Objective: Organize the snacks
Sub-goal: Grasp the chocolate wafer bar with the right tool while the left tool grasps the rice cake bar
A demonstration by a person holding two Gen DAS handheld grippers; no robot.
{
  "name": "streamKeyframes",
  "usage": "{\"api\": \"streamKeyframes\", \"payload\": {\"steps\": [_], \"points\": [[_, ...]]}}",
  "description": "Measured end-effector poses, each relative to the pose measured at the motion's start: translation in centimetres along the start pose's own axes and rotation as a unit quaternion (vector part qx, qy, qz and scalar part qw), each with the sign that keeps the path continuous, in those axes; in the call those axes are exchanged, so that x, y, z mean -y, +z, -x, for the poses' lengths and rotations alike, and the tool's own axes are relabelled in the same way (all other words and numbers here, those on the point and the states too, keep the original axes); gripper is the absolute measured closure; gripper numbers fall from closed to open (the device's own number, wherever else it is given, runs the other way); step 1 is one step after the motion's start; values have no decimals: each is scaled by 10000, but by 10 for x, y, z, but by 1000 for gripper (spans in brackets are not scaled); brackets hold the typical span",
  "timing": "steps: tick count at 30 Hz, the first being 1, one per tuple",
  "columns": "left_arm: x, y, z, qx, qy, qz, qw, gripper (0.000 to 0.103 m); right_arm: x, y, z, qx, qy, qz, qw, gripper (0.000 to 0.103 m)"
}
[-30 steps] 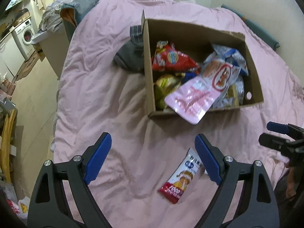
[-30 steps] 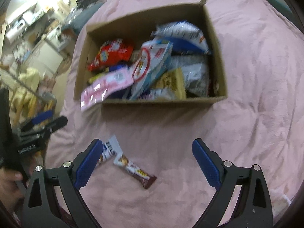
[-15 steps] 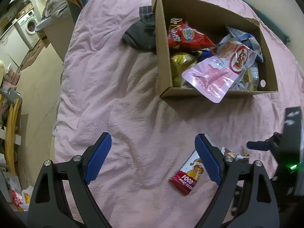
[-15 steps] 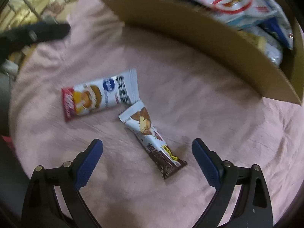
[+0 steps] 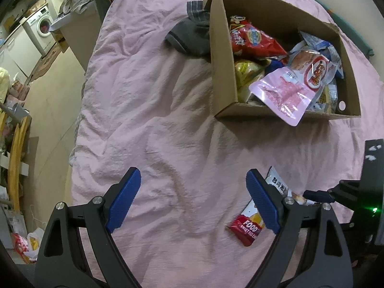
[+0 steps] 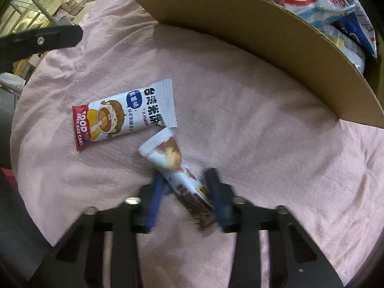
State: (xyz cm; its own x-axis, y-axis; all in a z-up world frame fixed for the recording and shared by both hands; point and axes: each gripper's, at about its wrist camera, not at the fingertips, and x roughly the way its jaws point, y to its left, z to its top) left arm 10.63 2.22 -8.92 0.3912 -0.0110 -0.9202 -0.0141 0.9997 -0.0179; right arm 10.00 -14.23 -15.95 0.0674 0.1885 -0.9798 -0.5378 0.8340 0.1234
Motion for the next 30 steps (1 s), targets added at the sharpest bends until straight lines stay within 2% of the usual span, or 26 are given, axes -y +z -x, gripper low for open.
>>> {"api": "streamKeyframes", "payload": {"steps": [1, 6, 12, 16, 21, 26, 27, 29, 30], "points": [[0, 0, -1, -23, -5, 5, 10000, 16, 3, 0, 2, 15, 52, -39, 10000, 84], [7, -4, -6, -179, -104, -146, 9997, 16, 17, -3, 13, 122, 230, -210, 9994, 85], [29, -10, -13, -415, -342, -470, 9974, 16, 49, -8, 41, 566, 491, -724, 9946, 85], [49, -14, -20, -635, -528, -766, 9936, 16, 59, -13, 60, 830, 451, -957, 9909, 85], [78, -27, -35, -922, -492, -1314, 9858, 16, 69, -21, 71, 924, 430, -1196, 9876, 85], [94, -30, -48, -1008, -329, -1587, 9816, 21, 67, -25, 70, 924, 417, -1195, 9876, 85], [96, -30, -51, -1027, -311, -1607, 9811, 23, 67, -25, 70, 927, 417, -1196, 9876, 85], [103, -30, -56, -1076, -281, -1663, 9798, 38, 71, -29, 73, 926, 398, -1249, 9870, 85], [105, -30, -57, -1068, -252, -1707, 9792, 39, 72, -29, 72, 920, 405, -1270, 9868, 85]]}}
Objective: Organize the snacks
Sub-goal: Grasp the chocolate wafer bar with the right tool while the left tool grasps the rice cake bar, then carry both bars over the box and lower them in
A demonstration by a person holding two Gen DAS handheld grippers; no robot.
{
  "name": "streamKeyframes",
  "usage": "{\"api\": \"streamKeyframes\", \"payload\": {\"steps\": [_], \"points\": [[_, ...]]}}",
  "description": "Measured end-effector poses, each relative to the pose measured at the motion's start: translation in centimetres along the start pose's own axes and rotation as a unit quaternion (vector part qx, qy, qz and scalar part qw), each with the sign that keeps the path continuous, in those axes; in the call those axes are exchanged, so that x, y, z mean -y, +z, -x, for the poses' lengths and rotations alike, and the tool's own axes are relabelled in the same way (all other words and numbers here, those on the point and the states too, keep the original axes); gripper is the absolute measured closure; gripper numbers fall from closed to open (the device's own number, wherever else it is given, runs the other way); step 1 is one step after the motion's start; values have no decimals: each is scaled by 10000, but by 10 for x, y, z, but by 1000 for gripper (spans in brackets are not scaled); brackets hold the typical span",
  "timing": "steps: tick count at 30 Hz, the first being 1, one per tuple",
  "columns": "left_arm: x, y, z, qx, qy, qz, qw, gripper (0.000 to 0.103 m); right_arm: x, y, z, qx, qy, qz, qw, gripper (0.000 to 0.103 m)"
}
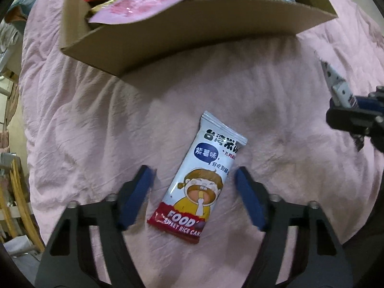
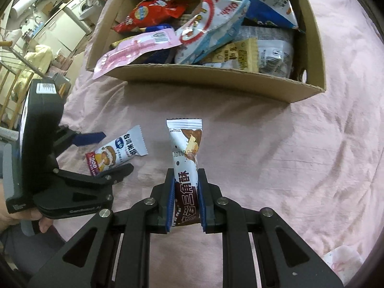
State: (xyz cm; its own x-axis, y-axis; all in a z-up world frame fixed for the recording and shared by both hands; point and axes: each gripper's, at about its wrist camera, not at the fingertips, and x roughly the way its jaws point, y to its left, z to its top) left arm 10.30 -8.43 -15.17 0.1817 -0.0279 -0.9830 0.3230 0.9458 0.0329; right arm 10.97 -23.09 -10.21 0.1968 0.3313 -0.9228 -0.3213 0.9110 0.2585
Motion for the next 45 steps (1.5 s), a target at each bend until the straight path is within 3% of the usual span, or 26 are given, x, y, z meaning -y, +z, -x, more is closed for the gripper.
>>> {"api": "streamKeyframes", "payload": {"steps": [5, 8, 10, 15, 17, 20, 31, 45], "points": [[11, 4, 1, 30, 8, -111, 9999, 69, 0, 1, -4, 33, -5, -10, 10000, 85], [6, 2, 9, 94, -13, -26, 10000, 74, -3, 0, 1, 83, 38, 10, 10000, 85], [0, 1, 17, 193, -87, 126, 9997, 74, -4, 0, 7, 141, 90, 15, 9999, 85], [-9, -4, 70, 1074, -259, 478, 9927, 74, -6, 3, 25, 398, 278, -57, 9988, 85], [-11, -1, 83, 1251, -248, 629, 9898, 74, -5, 4, 33, 508, 344, -80, 9981, 85], [-22, 15, 85, 1197, -323, 830, 9888, 74, -3, 4, 41, 621, 415, -142, 9971, 85], [-55, 55, 84, 1175, -19, 1023, 9878, 74, 6, 12, 54, 871, 521, -348, 9942, 85], [-48, 104, 70, 1236, 62, 997, 9873, 74, 30, 57, 81, 1686, 597, -736, 9811, 85]]}}
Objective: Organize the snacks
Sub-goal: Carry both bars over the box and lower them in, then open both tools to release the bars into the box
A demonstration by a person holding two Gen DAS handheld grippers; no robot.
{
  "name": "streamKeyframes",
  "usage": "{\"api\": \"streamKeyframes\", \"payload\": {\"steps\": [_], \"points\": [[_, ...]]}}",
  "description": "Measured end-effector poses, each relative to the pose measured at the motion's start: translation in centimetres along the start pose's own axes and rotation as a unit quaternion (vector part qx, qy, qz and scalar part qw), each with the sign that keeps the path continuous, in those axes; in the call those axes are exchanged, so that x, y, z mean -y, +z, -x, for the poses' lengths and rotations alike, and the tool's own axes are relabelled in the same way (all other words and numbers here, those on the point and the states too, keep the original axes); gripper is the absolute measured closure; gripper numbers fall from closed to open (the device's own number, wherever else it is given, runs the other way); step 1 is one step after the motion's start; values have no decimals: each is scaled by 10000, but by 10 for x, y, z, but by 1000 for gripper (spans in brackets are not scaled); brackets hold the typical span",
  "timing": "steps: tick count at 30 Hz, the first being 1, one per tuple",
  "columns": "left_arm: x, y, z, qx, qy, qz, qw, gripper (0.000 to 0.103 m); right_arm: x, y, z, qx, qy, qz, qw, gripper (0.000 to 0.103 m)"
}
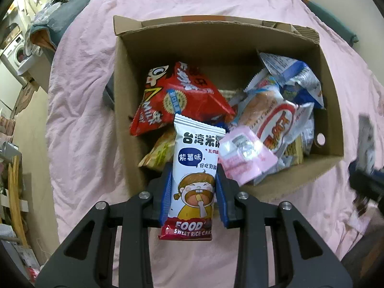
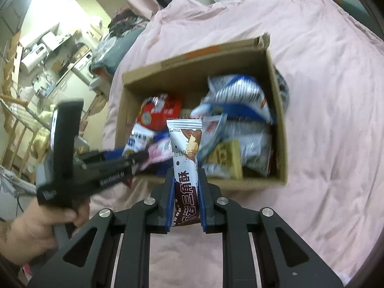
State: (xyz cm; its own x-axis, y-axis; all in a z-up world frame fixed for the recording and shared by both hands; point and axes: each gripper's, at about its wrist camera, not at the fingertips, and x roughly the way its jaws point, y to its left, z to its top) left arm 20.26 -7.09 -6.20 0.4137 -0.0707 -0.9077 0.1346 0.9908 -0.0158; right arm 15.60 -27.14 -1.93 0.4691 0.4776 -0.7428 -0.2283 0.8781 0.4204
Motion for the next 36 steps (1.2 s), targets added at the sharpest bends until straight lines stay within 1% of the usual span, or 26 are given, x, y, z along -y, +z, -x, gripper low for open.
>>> {"api": "streamKeyframes", "payload": {"steps": [3, 6, 10, 16, 24, 27, 31, 33, 36], "points": [[2, 6, -4, 86, 18, 76, 9999, 74, 8, 19, 1, 222, -139, 12, 9997, 85], [-1, 14, -5, 248, 110, 199, 9994, 74, 18, 32, -9, 269, -254, -80, 9993, 85], [-6, 30, 2, 617, 130, 413, 9972, 74, 28, 39, -34, 79, -405, -228, 9989, 85], [-6, 52, 1, 821, 91, 480, 9954, 74, 32, 37, -56, -188, -314, -464, 9983, 85], [4, 61, -11, 808, 26, 464, 9956, 74, 34, 24, -81, -609, -570, -507, 9952, 85], [8, 63, -11, 815, 4, 413, 9958, 74, 37, 25, -79, -599, -530, -614, 9949, 85], [11, 64, -10, 836, 25, 361, 9958, 74, 41, 27, -77, -600, -365, -739, 9948, 85], [11, 64, -8, 845, 31, 369, 9957, 74, 43, 28, -76, -587, -292, -757, 9950, 81], [11, 64, -7, 806, 5, 367, 9961, 74, 44, 29, -71, -515, -183, -797, 9953, 81]]}}
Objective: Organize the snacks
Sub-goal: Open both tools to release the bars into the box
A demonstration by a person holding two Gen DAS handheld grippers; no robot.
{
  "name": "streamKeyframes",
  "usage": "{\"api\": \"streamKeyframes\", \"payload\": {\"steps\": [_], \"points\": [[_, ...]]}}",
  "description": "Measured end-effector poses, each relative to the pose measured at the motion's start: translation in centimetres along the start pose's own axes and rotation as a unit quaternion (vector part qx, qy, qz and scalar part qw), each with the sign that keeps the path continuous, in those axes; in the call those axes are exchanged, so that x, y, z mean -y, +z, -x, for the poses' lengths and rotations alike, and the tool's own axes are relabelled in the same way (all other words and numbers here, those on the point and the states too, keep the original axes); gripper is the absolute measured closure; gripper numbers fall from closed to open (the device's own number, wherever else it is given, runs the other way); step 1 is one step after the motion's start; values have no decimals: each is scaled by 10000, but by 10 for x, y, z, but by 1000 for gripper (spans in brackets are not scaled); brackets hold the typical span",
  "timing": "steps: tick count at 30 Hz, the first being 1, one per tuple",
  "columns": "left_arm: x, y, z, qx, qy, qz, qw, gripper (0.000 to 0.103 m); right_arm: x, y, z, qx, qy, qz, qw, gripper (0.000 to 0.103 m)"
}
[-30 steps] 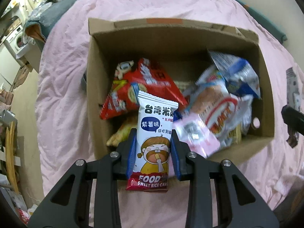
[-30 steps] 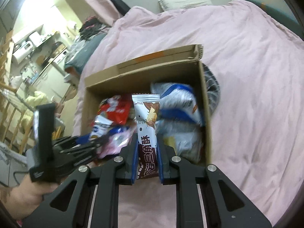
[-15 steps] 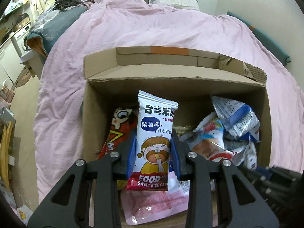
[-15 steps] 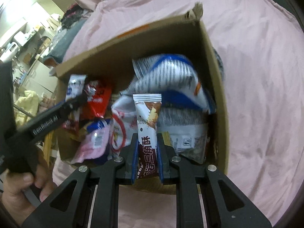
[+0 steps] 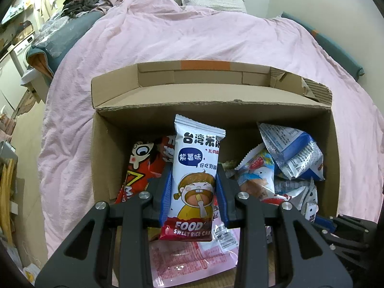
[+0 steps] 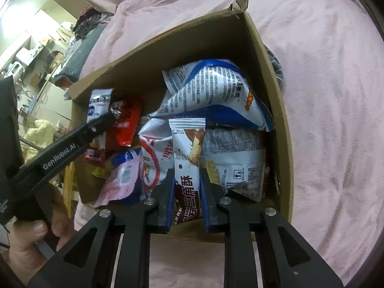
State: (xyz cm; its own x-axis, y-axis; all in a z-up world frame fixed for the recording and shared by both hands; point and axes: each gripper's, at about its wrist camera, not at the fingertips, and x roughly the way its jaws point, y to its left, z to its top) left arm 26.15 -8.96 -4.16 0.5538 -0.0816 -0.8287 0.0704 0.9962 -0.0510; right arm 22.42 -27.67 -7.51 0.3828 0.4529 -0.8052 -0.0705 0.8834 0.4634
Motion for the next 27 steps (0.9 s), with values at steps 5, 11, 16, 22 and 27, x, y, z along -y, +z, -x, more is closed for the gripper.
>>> {"api": "streamKeyframes", "payload": {"steps": [5, 11, 16, 22, 27], "points": [[-5, 0, 7, -17, 16, 94, 10000, 26, 1, 3, 1, -25, 48, -107, 9999, 75], [-8, -2, 25, 232, 21, 72, 9997, 16, 7, 5, 17, 261, 254, -325, 9988, 25], [-12, -3, 47, 453, 187, 8, 9988, 16, 3, 5, 30, 398, 370, -312, 9980, 25], [-21, -14, 74, 650, 444, 51, 9969, 16, 3, -2, 49, 627, 402, -348, 9966, 25], [-39, -30, 93, 748, 485, 270, 9956, 4, -5, -9, 69, 989, 129, -140, 9949, 20]]}}
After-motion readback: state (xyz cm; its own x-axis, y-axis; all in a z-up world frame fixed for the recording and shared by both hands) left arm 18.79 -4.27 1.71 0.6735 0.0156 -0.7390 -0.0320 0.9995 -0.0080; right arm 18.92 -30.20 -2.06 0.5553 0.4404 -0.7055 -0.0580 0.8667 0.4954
